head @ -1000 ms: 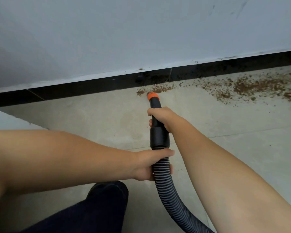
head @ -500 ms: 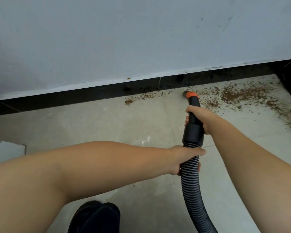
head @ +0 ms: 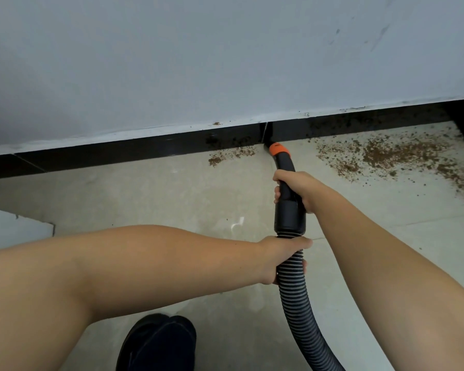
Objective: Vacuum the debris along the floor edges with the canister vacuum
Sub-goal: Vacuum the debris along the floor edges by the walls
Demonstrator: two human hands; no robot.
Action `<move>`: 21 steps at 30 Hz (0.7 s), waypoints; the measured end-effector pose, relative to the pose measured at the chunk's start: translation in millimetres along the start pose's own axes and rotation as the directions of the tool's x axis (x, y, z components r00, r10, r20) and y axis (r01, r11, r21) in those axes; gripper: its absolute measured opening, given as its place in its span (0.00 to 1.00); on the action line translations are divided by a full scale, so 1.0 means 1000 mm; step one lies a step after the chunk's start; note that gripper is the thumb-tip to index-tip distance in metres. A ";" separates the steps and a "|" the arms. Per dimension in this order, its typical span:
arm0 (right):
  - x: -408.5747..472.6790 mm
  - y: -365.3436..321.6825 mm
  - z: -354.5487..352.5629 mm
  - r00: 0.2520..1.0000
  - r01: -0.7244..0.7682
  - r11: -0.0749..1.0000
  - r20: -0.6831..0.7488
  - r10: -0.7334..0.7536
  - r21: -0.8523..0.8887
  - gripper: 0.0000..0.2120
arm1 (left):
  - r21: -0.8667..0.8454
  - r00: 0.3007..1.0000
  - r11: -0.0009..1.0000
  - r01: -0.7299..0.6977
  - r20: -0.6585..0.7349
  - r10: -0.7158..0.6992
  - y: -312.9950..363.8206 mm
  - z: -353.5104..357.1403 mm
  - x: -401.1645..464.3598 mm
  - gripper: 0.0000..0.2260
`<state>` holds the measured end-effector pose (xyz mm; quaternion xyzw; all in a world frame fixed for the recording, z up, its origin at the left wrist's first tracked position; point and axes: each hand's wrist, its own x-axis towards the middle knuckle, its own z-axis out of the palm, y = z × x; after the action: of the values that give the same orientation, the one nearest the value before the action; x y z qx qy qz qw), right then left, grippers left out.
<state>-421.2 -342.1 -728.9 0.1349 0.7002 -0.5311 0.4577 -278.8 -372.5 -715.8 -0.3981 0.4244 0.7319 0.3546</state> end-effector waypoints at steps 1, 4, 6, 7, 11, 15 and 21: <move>-0.001 0.001 0.002 1.000 0.001 1.000 -0.002 -0.001 0.003 0.08 | -0.006 1.000 1.000 -0.001 -0.004 0.001 -0.002 -0.002 -0.002 0.09; -0.005 0.005 0.005 1.000 0.001 1.000 -0.020 -0.001 0.008 0.08 | -0.014 1.000 1.000 -0.009 -0.008 0.009 -0.005 -0.005 -0.007 0.09; -0.007 0.008 0.006 1.000 0.008 1.000 -0.028 -0.007 0.009 0.08 | -0.013 1.000 1.000 -0.022 -0.012 0.021 -0.009 -0.005 -0.010 0.09; -0.009 0.009 0.008 1.000 0.011 1.000 -0.028 -0.011 0.008 0.08 | -0.009 1.000 1.000 -0.028 -0.014 0.028 -0.012 -0.006 -0.011 0.09; -0.012 0.016 0.022 1.000 0.027 0.999 0.002 -0.027 -0.022 0.08 | -0.047 1.000 0.999 -0.022 -0.011 0.021 -0.022 -0.013 -0.016 0.09; -0.009 0.012 0.036 0.999 0.047 0.997 0.009 -0.046 -0.066 0.09 | -0.063 1.000 0.998 -0.023 -0.021 0.022 -0.020 -0.022 -0.019 0.08; -0.003 0.001 0.046 0.998 0.042 0.994 0.042 -0.037 -0.105 0.09 | -0.093 0.999 0.995 -0.034 -0.024 0.032 -0.012 -0.030 -0.021 0.09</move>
<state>-396.1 -380.5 -727.7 0.0857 0.7206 -0.5047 0.4677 -250.9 -398.6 -710.8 -0.4155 0.4003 0.7520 0.3188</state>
